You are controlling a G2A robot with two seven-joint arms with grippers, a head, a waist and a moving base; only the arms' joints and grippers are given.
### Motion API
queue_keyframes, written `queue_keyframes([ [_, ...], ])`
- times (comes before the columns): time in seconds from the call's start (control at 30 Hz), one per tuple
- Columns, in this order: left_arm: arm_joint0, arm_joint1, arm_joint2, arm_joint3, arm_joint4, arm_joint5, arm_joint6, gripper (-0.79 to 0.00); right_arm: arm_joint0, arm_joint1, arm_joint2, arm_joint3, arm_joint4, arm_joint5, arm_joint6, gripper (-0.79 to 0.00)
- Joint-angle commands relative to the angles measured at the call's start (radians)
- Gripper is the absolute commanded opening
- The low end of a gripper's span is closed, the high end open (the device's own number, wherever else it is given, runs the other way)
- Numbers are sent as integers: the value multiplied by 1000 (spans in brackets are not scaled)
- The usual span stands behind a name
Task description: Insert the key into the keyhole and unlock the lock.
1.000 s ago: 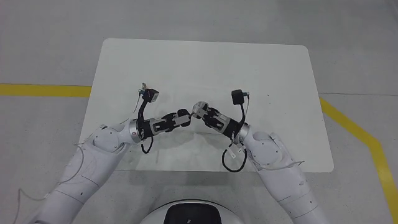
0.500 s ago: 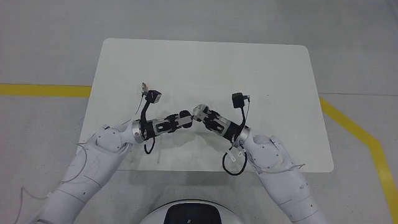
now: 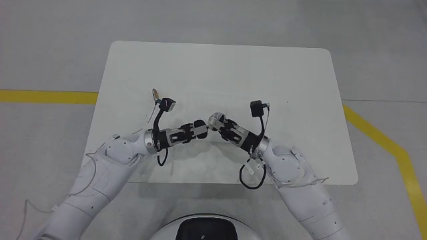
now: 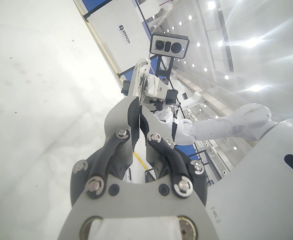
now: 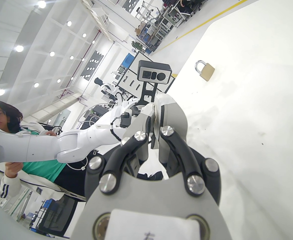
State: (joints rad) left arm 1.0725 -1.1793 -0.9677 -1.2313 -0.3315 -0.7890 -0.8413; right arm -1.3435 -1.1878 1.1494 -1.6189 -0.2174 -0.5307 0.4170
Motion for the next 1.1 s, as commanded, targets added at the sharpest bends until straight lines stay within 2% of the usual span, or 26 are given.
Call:
queue_keyframes([
  [0.0, -2, 0, -1, 2, -2, 1, 0, -785, -1, 0, 2, -1, 0, 0, -1, -785],
  [0.97, -18, 4, -46, 24, -87, 10, -24, -785, 28, 0, -16, 17, -1, 14, 44, -785],
  [1.07, -17, 4, -49, 29, -105, 11, -33, -585, 29, 0, -17, 17, -1, 15, 44, -785],
])
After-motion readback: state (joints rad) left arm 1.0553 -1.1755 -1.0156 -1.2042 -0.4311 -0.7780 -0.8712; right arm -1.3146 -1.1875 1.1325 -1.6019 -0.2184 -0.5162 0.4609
